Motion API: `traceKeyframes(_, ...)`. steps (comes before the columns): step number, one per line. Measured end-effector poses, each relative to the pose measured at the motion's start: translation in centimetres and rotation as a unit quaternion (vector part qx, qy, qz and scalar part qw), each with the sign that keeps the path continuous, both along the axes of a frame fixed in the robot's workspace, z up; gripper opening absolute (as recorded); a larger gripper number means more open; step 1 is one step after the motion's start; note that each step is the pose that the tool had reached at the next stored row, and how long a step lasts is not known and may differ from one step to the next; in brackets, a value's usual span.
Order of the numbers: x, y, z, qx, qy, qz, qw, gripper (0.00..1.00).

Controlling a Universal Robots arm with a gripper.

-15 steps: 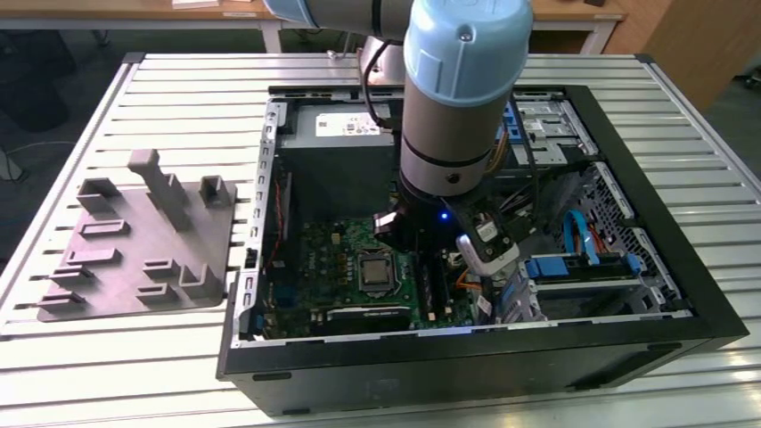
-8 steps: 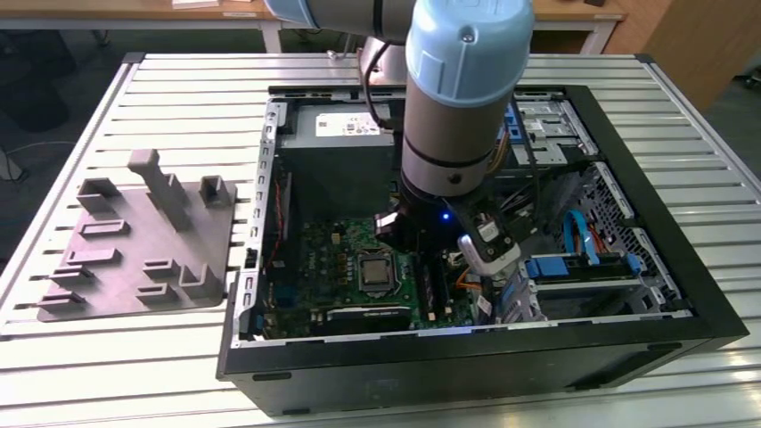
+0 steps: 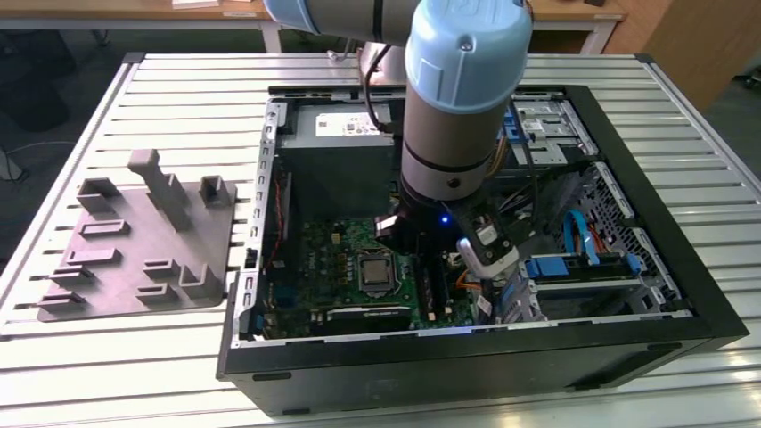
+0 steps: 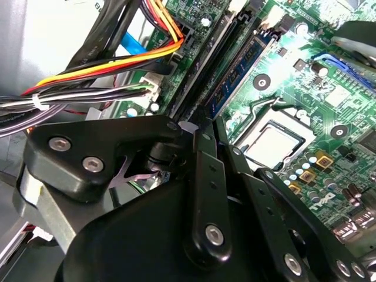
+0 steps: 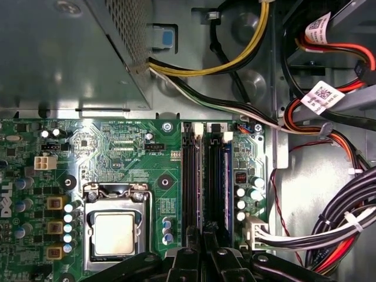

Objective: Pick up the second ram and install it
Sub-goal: 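Insert the second ram into the second slot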

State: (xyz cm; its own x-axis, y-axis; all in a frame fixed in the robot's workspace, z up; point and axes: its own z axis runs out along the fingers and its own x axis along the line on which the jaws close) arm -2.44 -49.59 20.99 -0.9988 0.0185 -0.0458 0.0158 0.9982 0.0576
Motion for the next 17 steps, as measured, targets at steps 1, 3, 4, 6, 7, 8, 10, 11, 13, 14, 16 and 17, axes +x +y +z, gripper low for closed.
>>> traceKeyframes(1, 0.00, 0.00, -0.04, 0.0000, 0.0000, 0.000, 1.0000, 0.14)
traceKeyframes(3, 0.00, 0.00, -0.09, 0.0000, 0.0000, 0.000, 1.0000, 0.14)
traceKeyframes(4, 0.00, 0.00, -0.08, -0.0001, 0.0000, 0.000, 1.0000, 0.14)
traceKeyframes(6, 0.00, 0.00, -0.09, -0.0001, 0.0000, 0.000, 1.0000, 0.14)
traceKeyframes(7, 0.00, 0.00, -0.10, -0.0001, 0.0000, 0.000, 1.0000, 0.14)
traceKeyframes(8, 0.01, 0.00, -0.10, 0.0001, 0.0000, 0.000, 1.0000, 0.14)
traceKeyframes(10, 0.01, 0.00, -0.11, 0.0001, 0.0000, 0.000, 1.0000, 0.21)
traceKeyframes(11, 0.01, 0.00, -0.11, 0.0001, -0.0001, 0.000, 1.0000, 0.21)
traceKeyframes(13, 0.01, 0.00, -0.11, 0.0000, 0.0000, 0.000, 1.0000, 0.27)
traceKeyframes(14, 0.01, 0.00, -0.11, 0.0000, 0.0000, 0.000, 1.0000, 0.27)
traceKeyframes(16, 0.00, -0.01, 0.04, -0.0001, 0.0000, 0.000, 1.0000, 0.27)
traceKeyframes(17, 0.01, 0.00, 0.21, 0.0000, 0.0000, 0.000, 1.0000, 0.27)
